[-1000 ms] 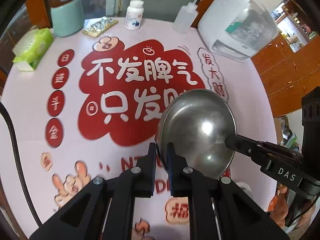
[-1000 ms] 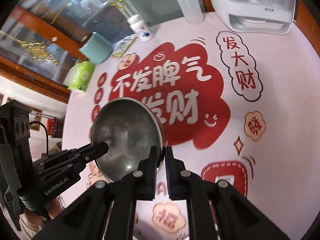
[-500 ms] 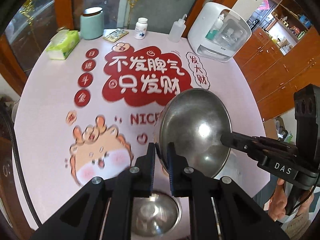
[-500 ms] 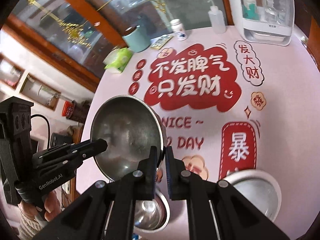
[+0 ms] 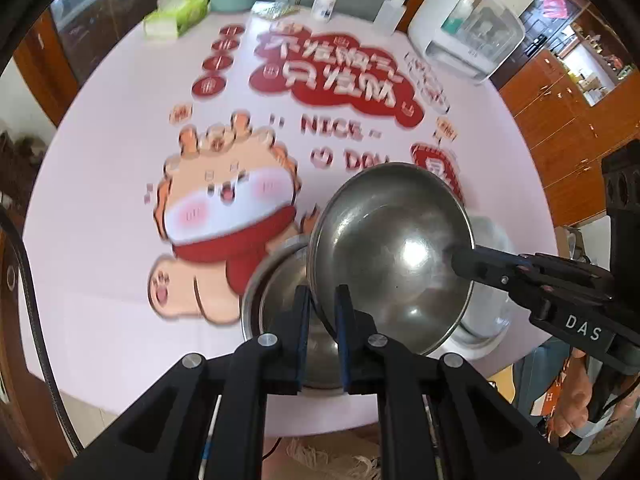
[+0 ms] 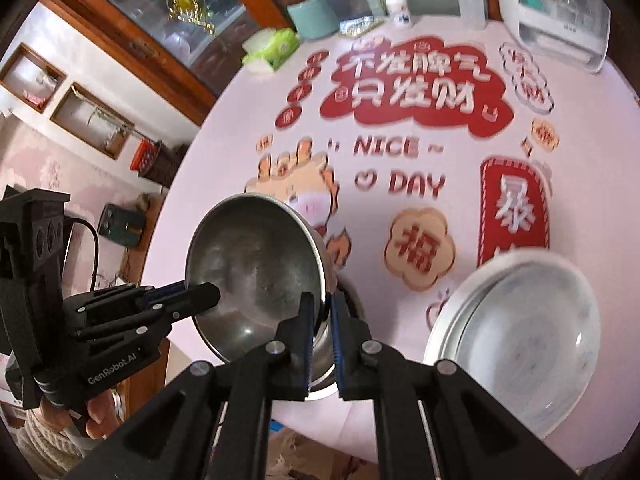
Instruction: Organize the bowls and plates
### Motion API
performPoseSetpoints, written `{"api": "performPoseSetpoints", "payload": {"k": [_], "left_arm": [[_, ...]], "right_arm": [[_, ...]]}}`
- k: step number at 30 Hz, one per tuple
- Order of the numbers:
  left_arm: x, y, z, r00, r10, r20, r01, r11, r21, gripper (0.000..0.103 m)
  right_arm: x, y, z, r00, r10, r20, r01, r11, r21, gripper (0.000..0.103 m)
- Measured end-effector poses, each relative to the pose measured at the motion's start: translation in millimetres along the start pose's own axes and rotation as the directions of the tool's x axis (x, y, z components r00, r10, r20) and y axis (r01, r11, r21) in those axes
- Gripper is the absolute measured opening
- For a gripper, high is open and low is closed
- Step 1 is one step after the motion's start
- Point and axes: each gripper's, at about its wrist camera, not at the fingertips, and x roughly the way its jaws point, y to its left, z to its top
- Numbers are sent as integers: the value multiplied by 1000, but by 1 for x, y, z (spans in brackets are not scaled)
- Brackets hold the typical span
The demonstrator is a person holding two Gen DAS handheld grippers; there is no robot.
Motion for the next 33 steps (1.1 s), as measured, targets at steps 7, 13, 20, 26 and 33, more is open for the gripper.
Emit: {"api": "performPoseSetpoints", "payload": {"k": [7,13,20,26,33], "left_arm": [[27,8,-29,999,26,-45,-27,999,-33,10],[39,13,-36,997,51,-65,-54,998,-42,10],[42,18,-35,996,41,-78,-46,997,-55,9],[45,18,-35,994,51,-93,-55,997,-45,11],[33,17,-33,996,72,-50,-74,997,-37,29]], "right_arm": [[28,-1,-20,998,-19,-68,19,1000,-3,8],[39,5,-25,995,-38,-88,36,999,-29,8],[48,4,-25,992,-43,-116,40,999,-28,8],[54,4,-27,988,-51,-148,45,998,-39,11],[47,6,-28,991,-68,-118,62,997,-55,14]]}}
